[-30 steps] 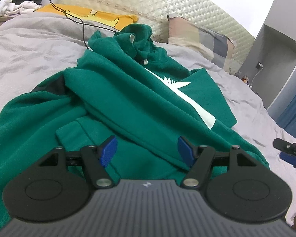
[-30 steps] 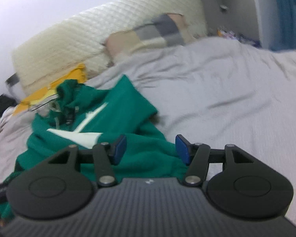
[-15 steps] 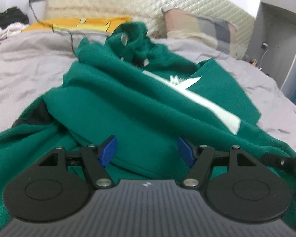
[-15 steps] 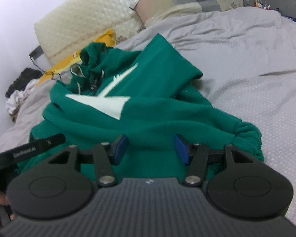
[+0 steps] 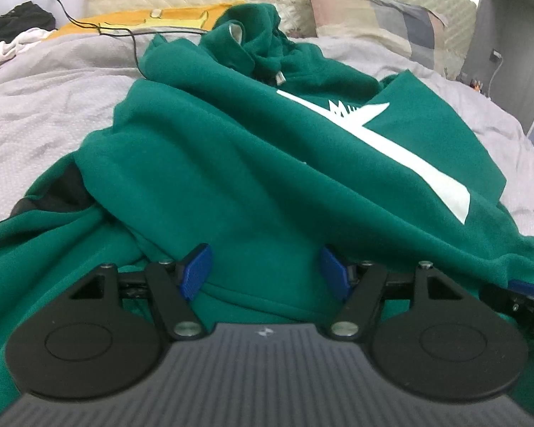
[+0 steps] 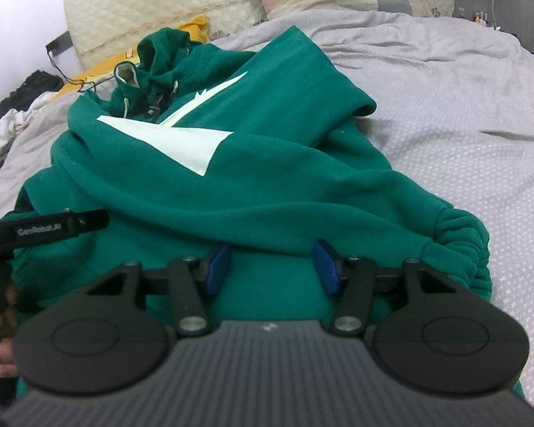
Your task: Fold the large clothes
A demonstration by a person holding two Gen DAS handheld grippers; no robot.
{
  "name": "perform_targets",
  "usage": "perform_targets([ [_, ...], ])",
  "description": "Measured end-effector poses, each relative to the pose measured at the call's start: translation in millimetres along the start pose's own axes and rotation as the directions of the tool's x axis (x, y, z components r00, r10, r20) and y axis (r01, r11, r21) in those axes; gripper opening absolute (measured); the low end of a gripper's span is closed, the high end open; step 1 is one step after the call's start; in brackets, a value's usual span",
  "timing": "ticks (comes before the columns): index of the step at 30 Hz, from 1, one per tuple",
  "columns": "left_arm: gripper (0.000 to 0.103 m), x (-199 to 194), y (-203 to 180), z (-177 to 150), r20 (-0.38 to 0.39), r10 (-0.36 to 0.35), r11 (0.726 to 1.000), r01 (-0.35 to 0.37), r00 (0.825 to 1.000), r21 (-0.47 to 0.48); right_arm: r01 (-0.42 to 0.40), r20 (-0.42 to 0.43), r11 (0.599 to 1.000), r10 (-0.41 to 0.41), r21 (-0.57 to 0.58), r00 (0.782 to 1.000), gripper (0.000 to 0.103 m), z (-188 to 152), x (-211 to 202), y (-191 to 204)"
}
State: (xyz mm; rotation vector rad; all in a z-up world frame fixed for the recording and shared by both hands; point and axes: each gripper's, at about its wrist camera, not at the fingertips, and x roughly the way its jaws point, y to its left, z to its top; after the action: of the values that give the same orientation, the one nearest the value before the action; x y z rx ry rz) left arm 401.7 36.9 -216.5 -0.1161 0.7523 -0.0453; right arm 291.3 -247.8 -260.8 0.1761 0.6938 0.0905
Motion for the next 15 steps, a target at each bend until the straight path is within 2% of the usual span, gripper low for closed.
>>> perform_targets([
  [4,0.072,-17.8,-1.2,0.9,0.030,-0.004,1.000,0.004,1.000,-0.012,-0.017,0.035,0.999,0.016,0.028,0.999,0.055,2.8,-14.3,-0.4],
  [8,0.072,-52.0,2.6,3.9,0.079,-0.022,0.999,0.024,0.997,-0.025,-0.053,0.084,0.996,0.047,0.071,0.995,0.056,6.7,-38.0,0.9],
  [15,0.073,-112.2,10.4,31.8,0.137,-0.061,0.998,0.063,0.989,-0.012,-0.095,0.185,0.995,0.087,0.038,0.979,0.056,18.5,-81.6,14.8],
])
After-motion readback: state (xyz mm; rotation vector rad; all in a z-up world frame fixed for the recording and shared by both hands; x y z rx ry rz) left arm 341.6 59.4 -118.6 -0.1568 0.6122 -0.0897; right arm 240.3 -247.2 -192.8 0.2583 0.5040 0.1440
